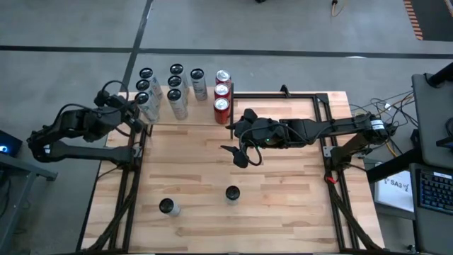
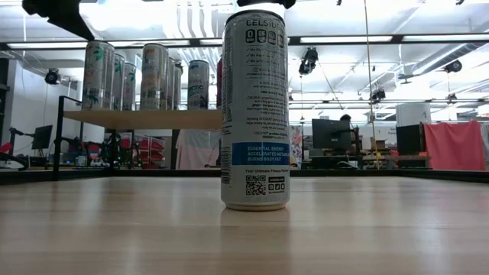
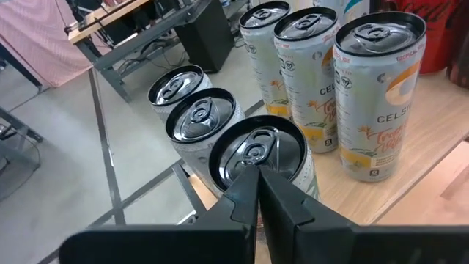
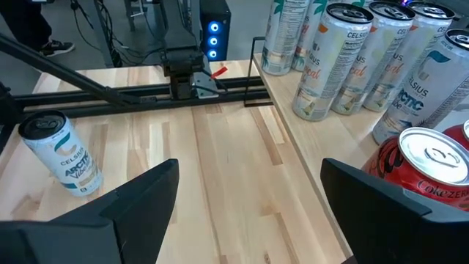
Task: Place canned beverage on shelf
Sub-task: Put the white pink soda can on the shelf aligned with the other white pink soda cans
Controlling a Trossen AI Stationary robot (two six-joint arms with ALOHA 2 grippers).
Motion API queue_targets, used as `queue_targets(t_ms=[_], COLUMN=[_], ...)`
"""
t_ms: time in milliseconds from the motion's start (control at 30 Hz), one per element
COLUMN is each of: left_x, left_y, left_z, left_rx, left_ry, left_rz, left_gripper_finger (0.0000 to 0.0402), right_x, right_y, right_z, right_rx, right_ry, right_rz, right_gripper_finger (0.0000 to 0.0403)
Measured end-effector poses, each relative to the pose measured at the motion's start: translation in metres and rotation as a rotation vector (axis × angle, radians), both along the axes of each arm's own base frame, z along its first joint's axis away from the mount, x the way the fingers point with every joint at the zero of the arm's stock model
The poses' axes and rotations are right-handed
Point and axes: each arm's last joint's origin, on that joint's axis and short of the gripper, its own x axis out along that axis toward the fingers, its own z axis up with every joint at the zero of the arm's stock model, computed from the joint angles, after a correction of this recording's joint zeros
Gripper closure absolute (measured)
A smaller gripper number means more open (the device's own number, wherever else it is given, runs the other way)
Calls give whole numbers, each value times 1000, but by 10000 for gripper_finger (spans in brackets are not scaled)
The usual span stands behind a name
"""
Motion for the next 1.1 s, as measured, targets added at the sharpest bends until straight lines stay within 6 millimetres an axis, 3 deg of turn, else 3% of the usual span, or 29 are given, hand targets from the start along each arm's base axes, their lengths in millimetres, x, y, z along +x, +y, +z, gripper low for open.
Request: queue_targets(t_ms=[1100], left_x=[-1], left_y=[0], left_z=[6], left_rx=[-72], left_ry=[-163], left_rz=[54], left_gripper_finger=[402], right_x=[0], right_y=[0], right_z=[0], right_rx=[10], right_ry=[1], right_rz=[-4], right_gripper_finger=[80])
